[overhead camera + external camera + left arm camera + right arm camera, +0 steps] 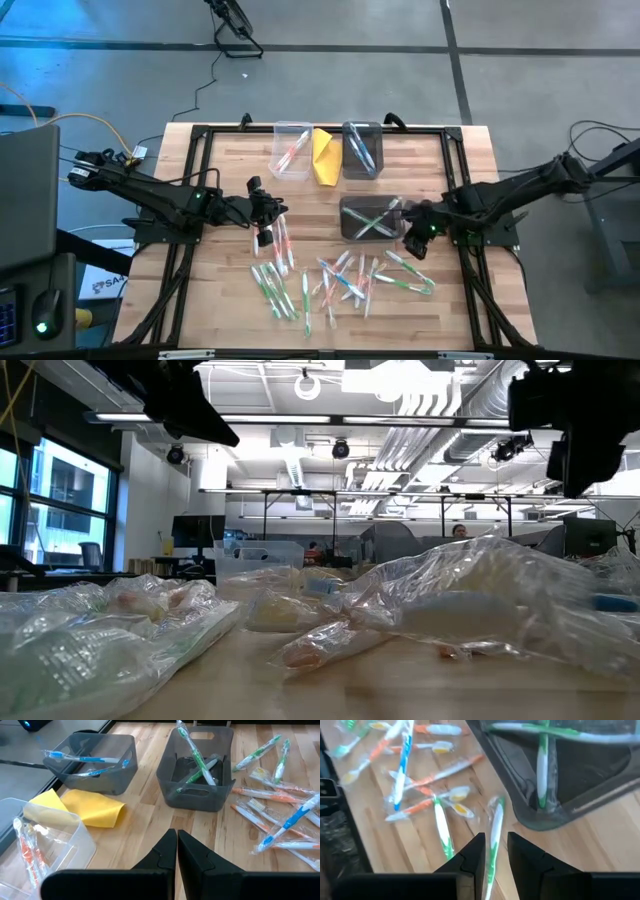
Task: Pick & Place Toothbrushes
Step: Put the green toothbrush into the bottom black transparent bin
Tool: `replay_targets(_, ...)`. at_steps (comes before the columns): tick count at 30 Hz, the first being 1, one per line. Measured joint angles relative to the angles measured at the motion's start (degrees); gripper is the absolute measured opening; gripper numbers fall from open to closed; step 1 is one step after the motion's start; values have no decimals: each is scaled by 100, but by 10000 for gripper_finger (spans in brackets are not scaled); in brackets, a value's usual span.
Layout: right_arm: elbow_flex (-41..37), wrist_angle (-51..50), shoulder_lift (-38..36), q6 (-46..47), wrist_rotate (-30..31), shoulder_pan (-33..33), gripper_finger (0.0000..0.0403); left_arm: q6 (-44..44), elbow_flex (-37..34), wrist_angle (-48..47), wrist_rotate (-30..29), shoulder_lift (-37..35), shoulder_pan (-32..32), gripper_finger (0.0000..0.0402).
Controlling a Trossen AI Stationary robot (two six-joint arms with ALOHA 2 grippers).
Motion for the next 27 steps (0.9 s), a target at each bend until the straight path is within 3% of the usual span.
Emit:
replay_targets(9, -113, -222, 20, 733, 831, 719, 75, -2, 0, 6, 2, 0, 0, 10)
replay_targets(18, -636, -152, 42, 1934, 787, 982, 75, -2, 0, 4, 4, 0, 0, 10)
replay_targets(27, -822, 86, 44, 1967, 672, 1363, 104, -2, 0, 2, 28, 0, -1, 10)
